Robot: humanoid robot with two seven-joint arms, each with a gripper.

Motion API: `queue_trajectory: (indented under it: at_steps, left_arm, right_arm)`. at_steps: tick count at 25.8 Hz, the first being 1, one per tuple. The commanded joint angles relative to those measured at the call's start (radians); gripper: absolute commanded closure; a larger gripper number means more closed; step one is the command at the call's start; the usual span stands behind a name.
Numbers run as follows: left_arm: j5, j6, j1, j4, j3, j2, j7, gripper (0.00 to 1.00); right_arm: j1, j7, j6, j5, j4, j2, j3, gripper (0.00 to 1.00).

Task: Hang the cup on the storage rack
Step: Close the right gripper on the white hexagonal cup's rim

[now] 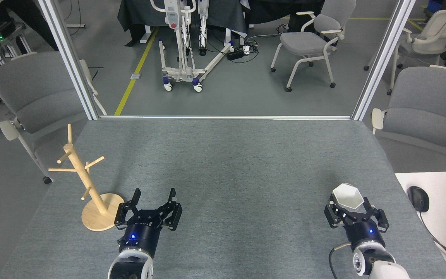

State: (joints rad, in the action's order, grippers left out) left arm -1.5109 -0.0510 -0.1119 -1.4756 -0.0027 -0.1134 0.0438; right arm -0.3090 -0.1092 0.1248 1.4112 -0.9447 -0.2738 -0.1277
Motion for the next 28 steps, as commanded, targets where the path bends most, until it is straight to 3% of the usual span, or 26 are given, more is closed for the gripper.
queue_trajectory:
  at_steps: [1,19,28]
  left_arm:
    - [0.000,-0.001,0.000,0.001,0.004,0.001,-0.001,0.01]
    - [0.000,-0.003,-0.002,0.020,0.004,0.001,0.001,0.01]
    - [0.000,-0.006,-0.012,0.035,0.004,0.006,0.001,0.01]
  right_arm:
    - [-0.016,0.000,-0.001,0.006,0.023,0.002,0.002,0.01]
    - [-0.101,0.000,-0.002,0.023,0.133,0.002,0.003,0.01]
    - [-0.102,0.000,-0.002,0.023,0.138,0.004,0.002,0.01]
